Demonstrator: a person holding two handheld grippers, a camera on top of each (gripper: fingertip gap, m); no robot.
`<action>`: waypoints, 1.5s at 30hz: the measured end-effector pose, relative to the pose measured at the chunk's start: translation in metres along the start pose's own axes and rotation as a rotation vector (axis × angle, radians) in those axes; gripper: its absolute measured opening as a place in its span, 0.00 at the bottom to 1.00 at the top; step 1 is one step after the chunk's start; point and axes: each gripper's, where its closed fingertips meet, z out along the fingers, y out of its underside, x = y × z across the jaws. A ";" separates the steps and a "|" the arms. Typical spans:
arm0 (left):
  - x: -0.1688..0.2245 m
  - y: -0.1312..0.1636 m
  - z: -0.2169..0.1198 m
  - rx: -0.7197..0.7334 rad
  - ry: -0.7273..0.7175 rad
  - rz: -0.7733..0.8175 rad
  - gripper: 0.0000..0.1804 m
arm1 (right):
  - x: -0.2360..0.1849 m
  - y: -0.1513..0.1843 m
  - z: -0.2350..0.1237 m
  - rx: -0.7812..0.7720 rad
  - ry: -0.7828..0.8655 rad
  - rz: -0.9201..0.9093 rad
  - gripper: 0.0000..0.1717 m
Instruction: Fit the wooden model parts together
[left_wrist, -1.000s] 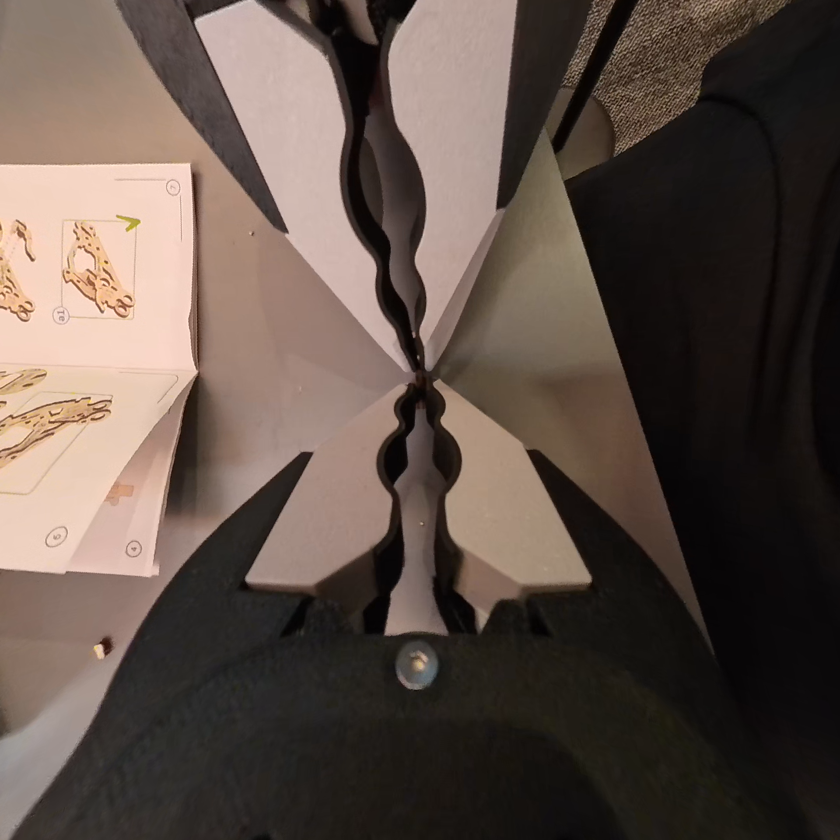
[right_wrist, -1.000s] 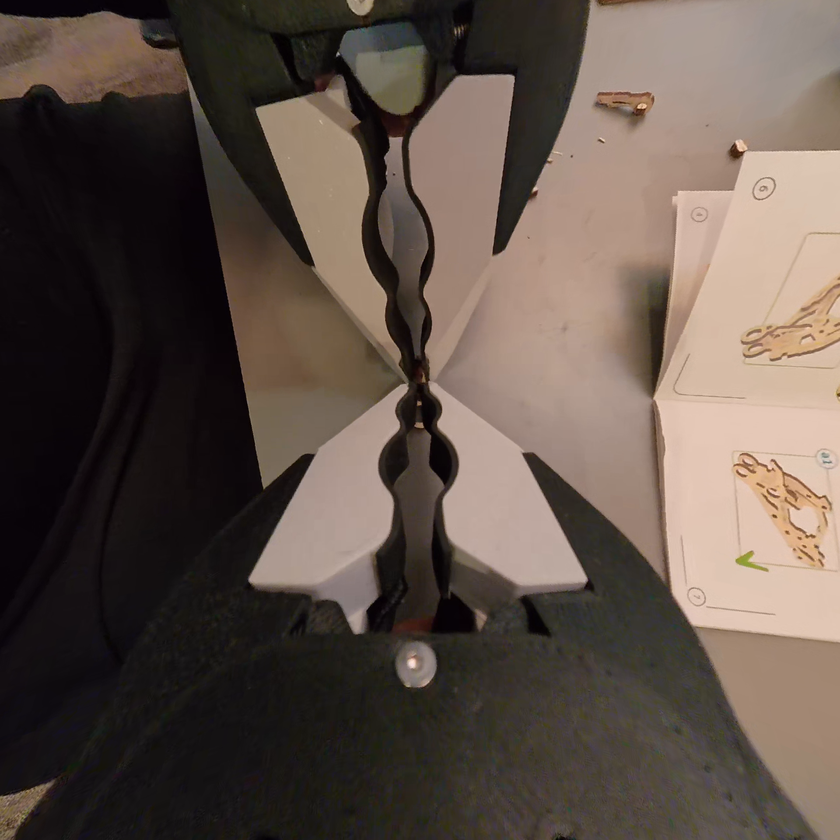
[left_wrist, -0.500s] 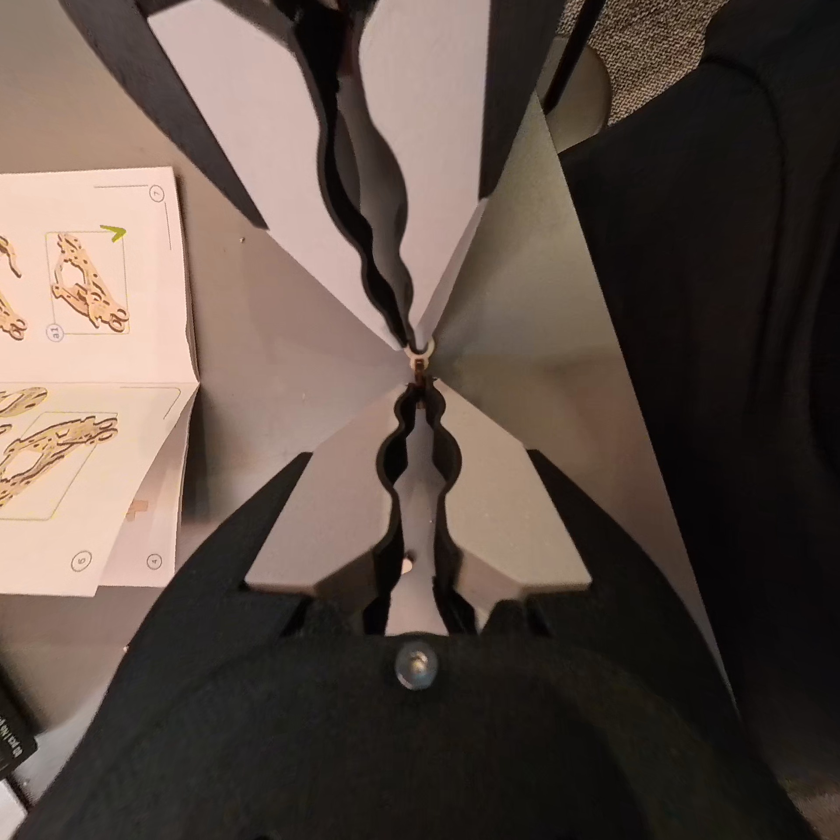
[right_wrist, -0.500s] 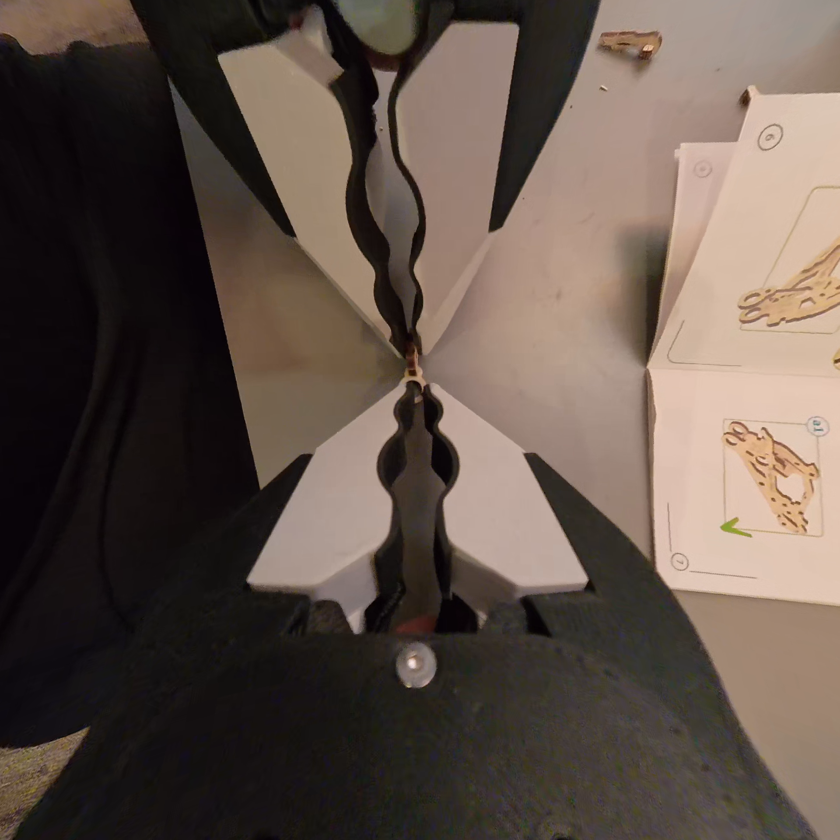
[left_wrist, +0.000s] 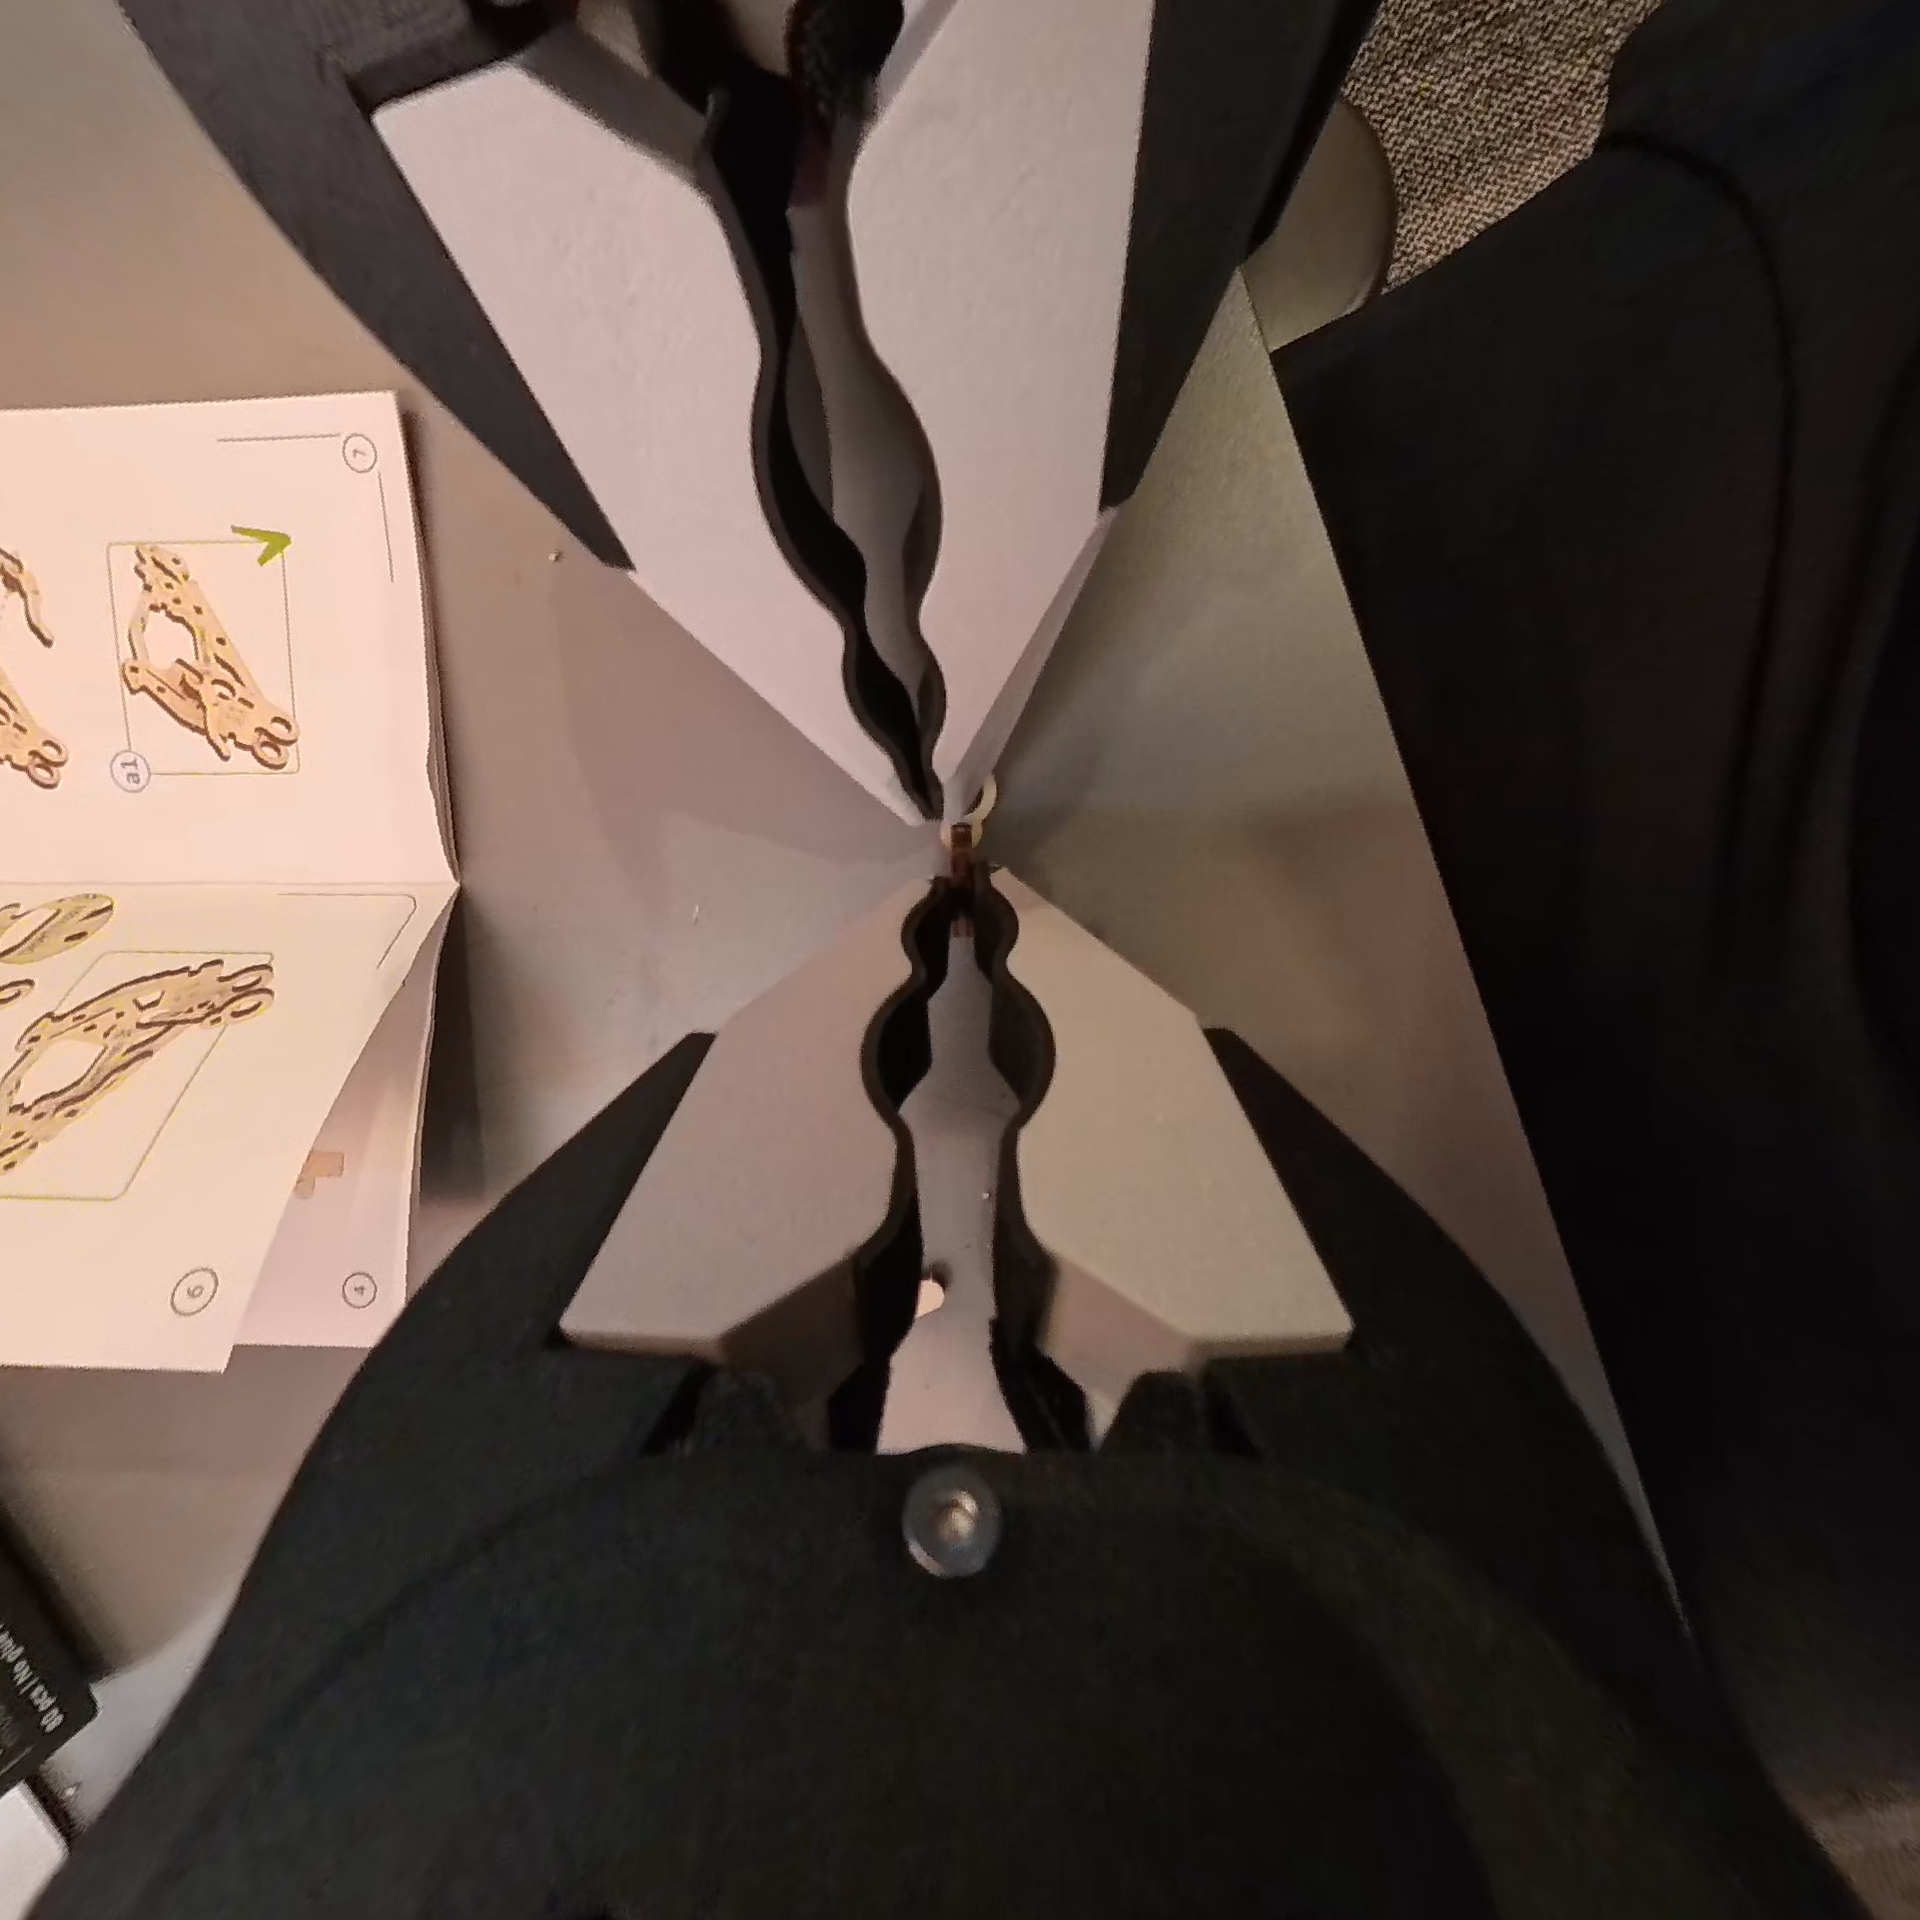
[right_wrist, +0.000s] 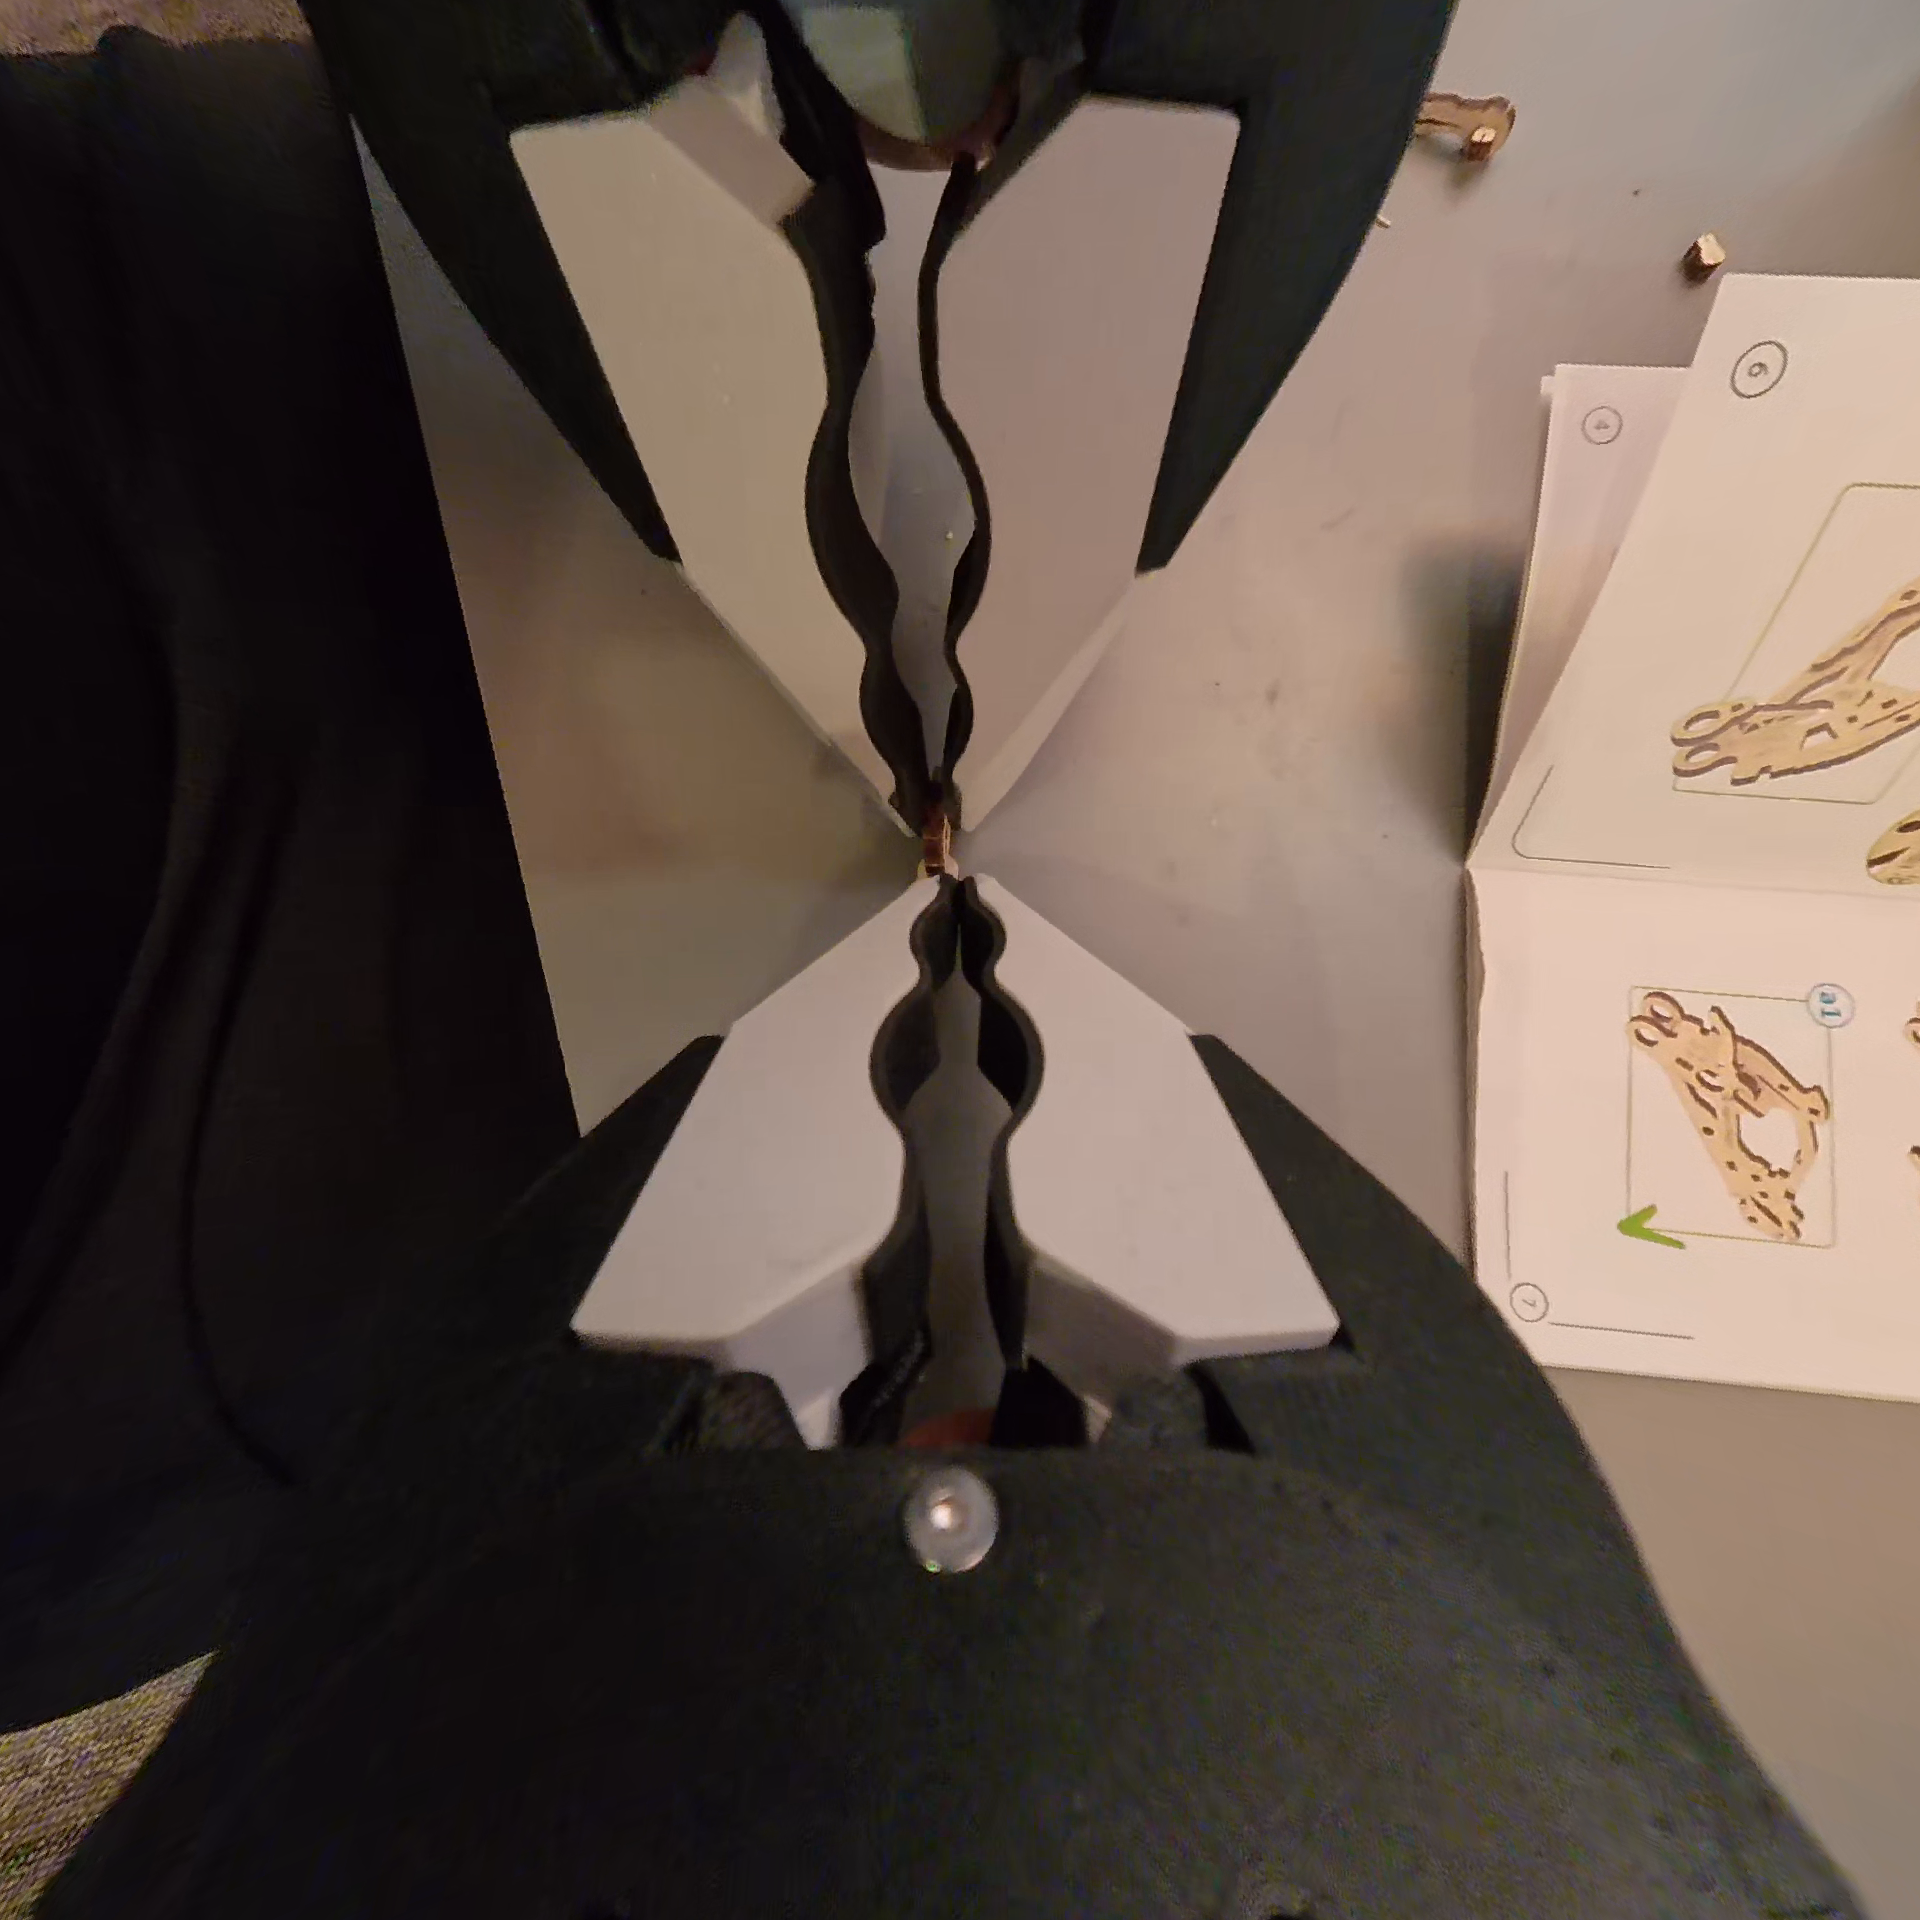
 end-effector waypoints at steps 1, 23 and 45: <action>0.000 0.000 0.000 0.005 -0.003 0.002 0.01 | 0.000 0.000 0.000 0.000 0.001 -0.001 0.00; 0.000 -0.001 -0.002 -0.006 0.019 0.014 0.01 | -0.004 -0.007 0.001 0.011 -0.003 -0.061 0.00; 0.000 -0.004 0.001 0.017 0.019 0.016 0.00 | -0.004 -0.002 0.002 -0.004 -0.001 -0.052 0.00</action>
